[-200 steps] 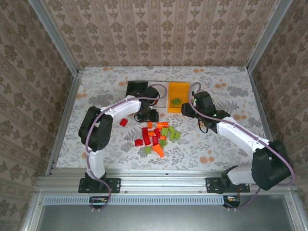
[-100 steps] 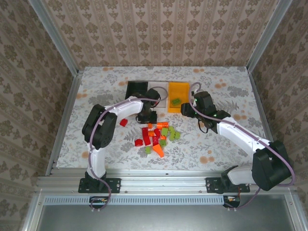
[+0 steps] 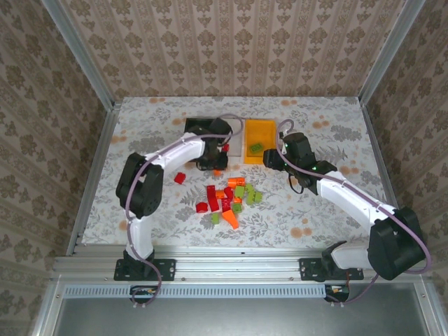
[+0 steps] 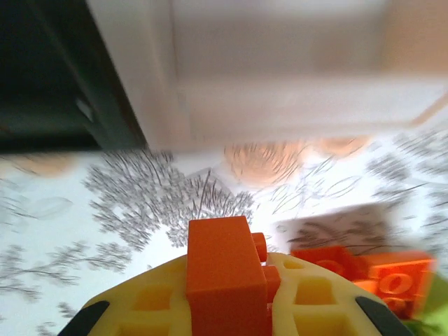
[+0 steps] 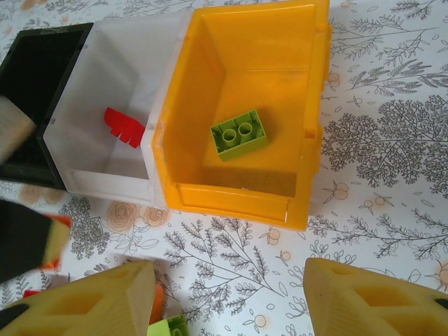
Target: Sort the legos into containers by color
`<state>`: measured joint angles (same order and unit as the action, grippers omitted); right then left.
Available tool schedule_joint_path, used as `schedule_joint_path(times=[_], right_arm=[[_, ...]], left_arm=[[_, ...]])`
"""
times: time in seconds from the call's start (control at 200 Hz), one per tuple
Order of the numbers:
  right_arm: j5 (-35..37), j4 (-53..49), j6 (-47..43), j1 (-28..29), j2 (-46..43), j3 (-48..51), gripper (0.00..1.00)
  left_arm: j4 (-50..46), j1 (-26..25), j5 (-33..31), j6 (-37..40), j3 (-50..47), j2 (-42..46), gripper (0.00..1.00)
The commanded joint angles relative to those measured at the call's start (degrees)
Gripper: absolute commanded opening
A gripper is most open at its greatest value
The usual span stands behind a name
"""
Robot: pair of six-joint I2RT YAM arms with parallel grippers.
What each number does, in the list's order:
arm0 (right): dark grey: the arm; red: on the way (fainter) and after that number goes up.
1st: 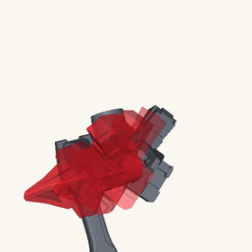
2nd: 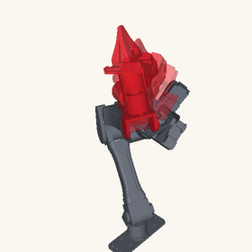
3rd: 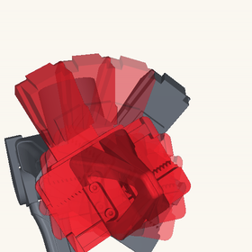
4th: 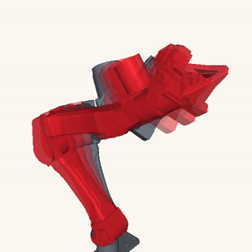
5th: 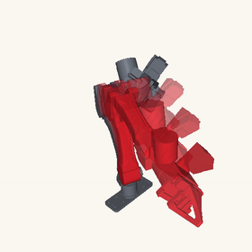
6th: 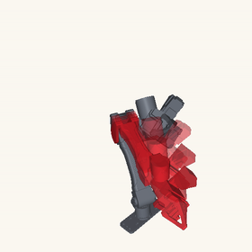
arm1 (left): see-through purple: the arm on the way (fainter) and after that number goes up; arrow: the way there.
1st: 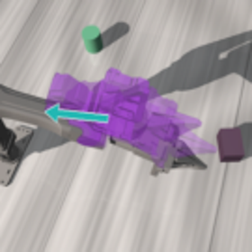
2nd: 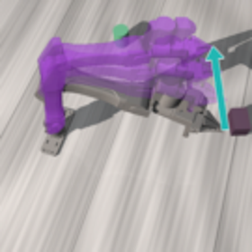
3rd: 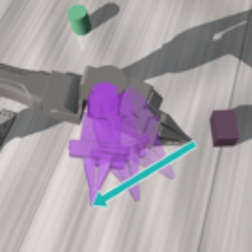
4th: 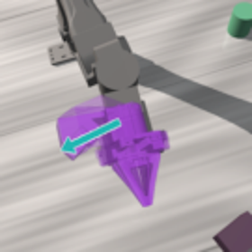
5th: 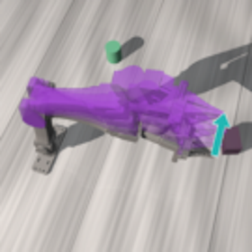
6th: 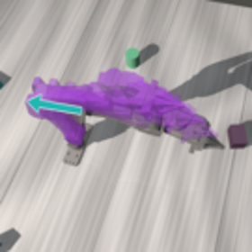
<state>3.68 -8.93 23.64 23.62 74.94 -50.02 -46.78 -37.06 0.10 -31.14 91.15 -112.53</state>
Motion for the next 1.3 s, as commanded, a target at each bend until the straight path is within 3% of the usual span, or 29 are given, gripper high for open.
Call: schedule_joint_path(times=[0.0,0.175,0.34,0.55,0.615,0.67,0.795,0.875,1.005,1.075,1.215,1.295], right_arm=[[-1.6,1.3,1.1,-0.3,-0.7,0.6,0.59],[-2.2,1.1,1.2,-0.2,0.0,0.4,0.59],[-2.3,0.9,1.2,0.0,0.0,0.6,0.59],[-2.4,-0.2,1.0,0.6,0.1,0.1,0.59],[-2.4,-0.8,0.9,0.9,0.3,-0.3,0.59],[-2.4,-1.2,0.9,1.1,0.4,-0.8,0.59],[-1.7,-2.9,0.7,2.1,0.0,-1.5,0.61],[-1.0,-4.3,0.8,3.1,-0.3,-1.7,0.61],[-0.5,-6.6,2.1,4.6,-0.6,-0.8,0.61],[-0.8,-7.6,3.6,6.1,-0.3,0.6,0.60],[-0.7,-10.0,6.6,10.9,1.3,3.1,0.60],[-2.8,-9.4,9.1,12.2,1.9,5.4,0.61]], left_arm=[[-5.4,4.8,-6.2,4.5,8.5,4.0,0.10],[-13.8,14.9,-3.0,5.6,23.1,-7.6,0.08],[-20.8,16.1,-1.5,8.3,37.6,-17.9,0.09],[-20.7,16.1,0.2,9.5,39.7,-20.7,0.15],[-20.6,16.1,0.4,9.5,39.7,-20.8,0.21],[-20.7,16.0,1.4,9.4,39.8,-20.9,0.36],[-21.5,15.8,3.7,9.2,40.2,-19.3,0.57],[-20.3,14.7,3.8,9.4,38.1,-16.1,0.69],[-18.6,12.8,2.2,7.6,32.6,-9.1,0.75],[-12.6,12.8,3.4,5.2,24.1,-2.2,0.77],[3.5,13.6,6.3,0.7,4.4,10.9,0.96],[8.5,14.2,8.7,-2.7,-2.6,15.4,0.97]])
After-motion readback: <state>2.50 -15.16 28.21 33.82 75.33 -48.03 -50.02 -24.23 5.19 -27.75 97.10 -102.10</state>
